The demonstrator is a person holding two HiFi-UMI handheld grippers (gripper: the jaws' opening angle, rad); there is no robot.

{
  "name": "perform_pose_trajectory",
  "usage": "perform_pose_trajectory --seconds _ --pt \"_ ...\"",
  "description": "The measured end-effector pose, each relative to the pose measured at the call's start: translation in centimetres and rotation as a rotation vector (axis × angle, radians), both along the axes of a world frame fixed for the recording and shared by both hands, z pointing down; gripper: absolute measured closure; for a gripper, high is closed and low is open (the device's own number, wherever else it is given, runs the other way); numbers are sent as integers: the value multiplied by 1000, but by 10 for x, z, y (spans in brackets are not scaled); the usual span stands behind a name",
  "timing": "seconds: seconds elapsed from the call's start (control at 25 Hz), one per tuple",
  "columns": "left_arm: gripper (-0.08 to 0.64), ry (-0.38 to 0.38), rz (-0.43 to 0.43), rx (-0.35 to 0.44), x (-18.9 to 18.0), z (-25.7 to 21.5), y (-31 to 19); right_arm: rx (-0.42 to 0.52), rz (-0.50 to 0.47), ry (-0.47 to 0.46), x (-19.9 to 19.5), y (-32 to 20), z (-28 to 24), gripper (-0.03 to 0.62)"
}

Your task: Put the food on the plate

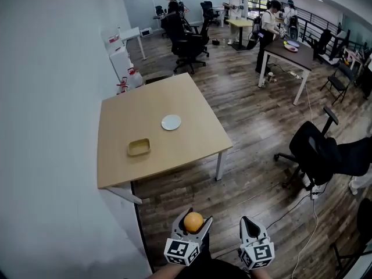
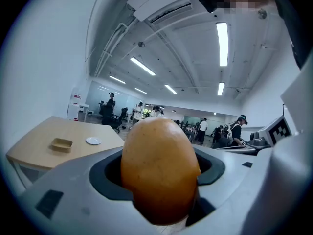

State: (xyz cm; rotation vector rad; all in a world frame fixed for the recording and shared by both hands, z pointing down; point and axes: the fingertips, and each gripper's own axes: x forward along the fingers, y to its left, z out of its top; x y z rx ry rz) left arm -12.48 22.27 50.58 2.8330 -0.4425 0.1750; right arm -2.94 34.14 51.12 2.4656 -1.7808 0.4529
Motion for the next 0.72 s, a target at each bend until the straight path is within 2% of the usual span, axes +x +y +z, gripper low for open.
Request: perform_pose_trajectory --seconds 0.16,0.28,0.44,0.72 --pt "247 -13 18 -1 25 4 -38 18 75 5 53 -33 -6 532" --pt "247 -19 15 -13 47 14 -66 -11 78 1 81 -59 -2 532" --pt "247 -21 47 -55 74 18 -102 -44 62 -10 97 -102 -3 532" --pt "247 -10 75 -76 101 22 -153 -65 42 10 115 -165 -11 532"
